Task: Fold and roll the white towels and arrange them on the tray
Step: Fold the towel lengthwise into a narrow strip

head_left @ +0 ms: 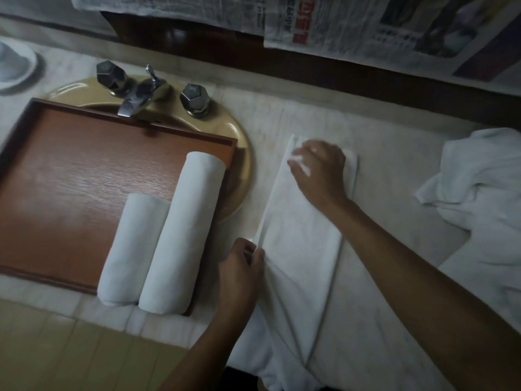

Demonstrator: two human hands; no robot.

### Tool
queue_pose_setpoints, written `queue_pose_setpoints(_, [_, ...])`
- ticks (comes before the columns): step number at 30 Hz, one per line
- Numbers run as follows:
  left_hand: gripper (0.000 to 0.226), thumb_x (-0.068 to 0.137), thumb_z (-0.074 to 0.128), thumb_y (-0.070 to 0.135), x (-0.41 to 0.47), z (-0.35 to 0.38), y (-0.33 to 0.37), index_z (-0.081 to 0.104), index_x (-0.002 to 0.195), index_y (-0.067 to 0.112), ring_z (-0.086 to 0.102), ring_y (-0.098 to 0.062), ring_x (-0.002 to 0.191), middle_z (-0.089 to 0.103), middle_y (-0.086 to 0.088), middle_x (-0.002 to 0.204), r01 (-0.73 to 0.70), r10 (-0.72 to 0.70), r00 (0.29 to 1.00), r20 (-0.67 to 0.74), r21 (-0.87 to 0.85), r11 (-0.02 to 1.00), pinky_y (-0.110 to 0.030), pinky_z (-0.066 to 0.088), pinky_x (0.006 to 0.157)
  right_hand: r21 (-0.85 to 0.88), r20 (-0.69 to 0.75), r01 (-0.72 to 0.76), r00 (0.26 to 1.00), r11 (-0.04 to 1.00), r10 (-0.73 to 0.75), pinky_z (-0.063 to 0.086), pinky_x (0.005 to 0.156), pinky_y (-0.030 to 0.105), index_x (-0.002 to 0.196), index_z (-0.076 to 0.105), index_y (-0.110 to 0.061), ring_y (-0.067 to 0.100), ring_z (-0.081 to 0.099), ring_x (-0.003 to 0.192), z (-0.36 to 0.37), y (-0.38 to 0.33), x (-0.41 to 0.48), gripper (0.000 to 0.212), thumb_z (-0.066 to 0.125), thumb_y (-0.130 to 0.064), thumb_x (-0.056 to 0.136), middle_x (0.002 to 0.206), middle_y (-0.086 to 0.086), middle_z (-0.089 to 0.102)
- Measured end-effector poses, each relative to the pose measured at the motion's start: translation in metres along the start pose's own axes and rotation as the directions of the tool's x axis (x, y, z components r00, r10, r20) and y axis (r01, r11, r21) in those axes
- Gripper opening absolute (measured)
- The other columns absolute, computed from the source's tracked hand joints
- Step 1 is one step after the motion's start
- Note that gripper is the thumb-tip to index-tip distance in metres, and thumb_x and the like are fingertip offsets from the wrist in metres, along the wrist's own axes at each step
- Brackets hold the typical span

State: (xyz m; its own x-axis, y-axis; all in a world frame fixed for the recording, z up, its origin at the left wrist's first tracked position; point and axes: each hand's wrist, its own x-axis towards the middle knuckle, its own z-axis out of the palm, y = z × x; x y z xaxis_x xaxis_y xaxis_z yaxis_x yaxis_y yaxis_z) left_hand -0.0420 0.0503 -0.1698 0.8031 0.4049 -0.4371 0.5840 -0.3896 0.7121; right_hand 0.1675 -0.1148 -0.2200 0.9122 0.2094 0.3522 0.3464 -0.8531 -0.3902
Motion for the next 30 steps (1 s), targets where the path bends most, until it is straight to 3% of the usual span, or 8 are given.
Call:
queue_pose_setpoints(3, [0.008, 0.096, 0.068, 0.030, -0.001, -0.001, 0.003, 0.063, 0.092, 0.026, 0.063, -0.004, 0.073, 0.066, 0.009, 0.080, 0.007, -0.007, 1.000, 0.019, -0.007, 1.000, -0.025, 0.050, 0.061, -0.087, 0.281, 0.046, 0.960, 0.995, -0.020, 0.015, 0.122, 0.057, 0.147, 0.052, -0.031, 0.019, 0.030, 0.152, 0.001, 0.005, -0.041, 0.048, 0.044, -0.045, 0.102, 0.161, -0.004, 0.040])
queue_pose_setpoints(5, [0.010, 0.092, 0.072, 0.027, -0.001, -0.003, 0.006, 0.064, 0.096, 0.025, 0.065, -0.009, 0.077, 0.067, 0.007, 0.086, 0.097, -0.093, 0.991, 0.098, -0.037, 0.995, -0.027, 0.053, 0.065, -0.125, 0.333, 0.086, 0.942, 0.988, -0.040, 0.011, 0.124, 0.056, 0.157, 0.037, -0.032, 0.017, 0.019, 0.156, 0.001, 0.012, -0.039, 0.053, 0.038, -0.044, 0.105, 0.168, -0.007, 0.027])
queue_pose_setpoints(9, [0.008, 0.092, 0.071, 0.013, 0.000, -0.013, 0.018, 0.065, 0.089, 0.009, 0.064, -0.026, 0.075, 0.070, -0.014, 0.087, 0.367, -0.201, 0.852, 0.483, -0.278, 0.887, -0.036, 0.052, 0.068, -0.168, 0.356, 0.116, 0.933, 0.979, -0.049, 0.014, 0.123, 0.058, 0.157, 0.035, -0.032, 0.020, 0.019, 0.156, 0.002, 0.024, -0.004, 0.053, 0.033, -0.045, 0.106, 0.168, -0.005, 0.026])
queue_pose_setpoints(13, [0.016, 0.093, 0.067, 0.024, 0.000, -0.016, 0.012, 0.058, 0.081, 0.019, 0.057, -0.013, 0.064, 0.066, 0.003, 0.073, 0.051, -0.049, 0.978, 0.201, -0.002, 0.999, -0.030, 0.044, 0.060, -0.192, 0.373, 0.114, 0.927, 0.975, -0.035, 0.015, 0.123, 0.059, 0.158, 0.034, -0.033, 0.020, 0.019, 0.156, 0.006, 0.035, 0.015, 0.053, 0.030, -0.046, 0.106, 0.168, -0.005, 0.026])
queue_pose_setpoints(16, [0.013, 0.095, 0.067, 0.031, 0.003, -0.014, 0.008, 0.059, 0.086, 0.024, 0.065, -0.014, 0.071, 0.072, 0.003, 0.080, 0.085, -0.074, 0.991, 0.107, -0.098, 0.992, -0.030, 0.049, 0.059, -0.210, 0.361, 0.118, 0.932, 0.971, -0.035, 0.016, 0.122, 0.060, 0.158, 0.033, -0.033, 0.021, 0.019, 0.156, 0.008, 0.040, 0.020, 0.053, 0.030, -0.046, 0.107, 0.168, -0.005, 0.026])
queue_pose_setpoints(21, [0.021, 0.096, 0.068, 0.032, 0.004, 0.000, 0.003, 0.055, 0.083, 0.020, 0.060, -0.008, 0.071, 0.065, 0.006, 0.077, 0.031, -0.030, 0.999, -0.040, 0.028, 0.999, -0.025, 0.044, 0.057, -0.223, 0.339, 0.128, 0.940, 0.966, -0.047, 0.018, 0.121, 0.063, 0.157, 0.035, -0.033, 0.025, 0.022, 0.155, 0.008, 0.044, 0.026, 0.052, 0.033, -0.047, 0.107, 0.167, -0.003, 0.029])
queue_pose_setpoints(27, [0.023, 0.096, 0.068, 0.031, 0.004, 0.002, 0.007, 0.053, 0.081, 0.021, 0.061, -0.013, 0.069, 0.064, 0.005, 0.075, 0.000, 0.004, 0.997, -0.071, 0.058, 0.998, -0.036, 0.051, 0.062, -0.112, 0.107, 0.094, 0.991, 0.989, -0.082, 0.022, 0.119, 0.062, 0.136, 0.064, -0.022, 0.036, 0.043, 0.143, 0.004, 0.006, -0.008, 0.041, 0.056, -0.039, 0.099, 0.150, 0.013, 0.052])
queue_pose_setpoints(30, [0.021, 0.096, 0.068, 0.031, 0.002, 0.003, 0.007, 0.054, 0.082, 0.023, 0.062, -0.012, 0.069, 0.064, 0.006, 0.076, -0.025, 0.031, 0.996, -0.081, 0.071, 0.997, -0.036, 0.054, 0.062, -0.065, 0.214, 0.173, 0.964, 0.983, -0.156, 0.022, 0.120, 0.059, 0.137, 0.061, -0.024, 0.025, 0.040, 0.147, 0.003, -0.006, -0.046, 0.040, 0.048, -0.037, 0.101, 0.154, 0.003, 0.050])
